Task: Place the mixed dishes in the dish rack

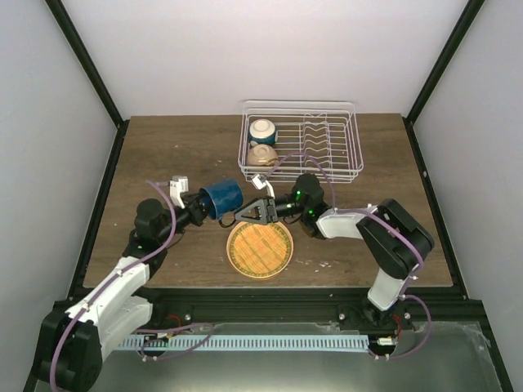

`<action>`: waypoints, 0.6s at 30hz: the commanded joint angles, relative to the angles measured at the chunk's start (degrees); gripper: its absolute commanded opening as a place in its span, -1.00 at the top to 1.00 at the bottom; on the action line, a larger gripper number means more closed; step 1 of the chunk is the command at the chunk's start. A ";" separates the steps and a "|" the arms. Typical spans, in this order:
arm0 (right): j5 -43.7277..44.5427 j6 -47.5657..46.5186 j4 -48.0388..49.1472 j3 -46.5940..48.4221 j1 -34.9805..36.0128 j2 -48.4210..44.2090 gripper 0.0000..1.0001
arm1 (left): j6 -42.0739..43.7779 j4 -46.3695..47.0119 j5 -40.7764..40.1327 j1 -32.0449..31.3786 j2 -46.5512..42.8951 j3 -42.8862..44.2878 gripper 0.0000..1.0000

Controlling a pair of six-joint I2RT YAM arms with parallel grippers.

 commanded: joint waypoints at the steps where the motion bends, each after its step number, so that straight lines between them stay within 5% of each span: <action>1: -1.72 4.03 7.44 3.23 1.37 3.13 -0.04 | -0.95 6.59 1.50 0.03 -0.78 0.01 1.00; 9: -1.98 5.88 11.93 5.11 2.02 5.92 0.15 | -1.43 8.89 1.85 -0.10 -0.13 -0.92 1.00; 18: -0.60 5.04 12.79 5.45 2.08 5.04 0.65 | -3.17 13.66 2.33 -0.10 2.90 -2.91 1.00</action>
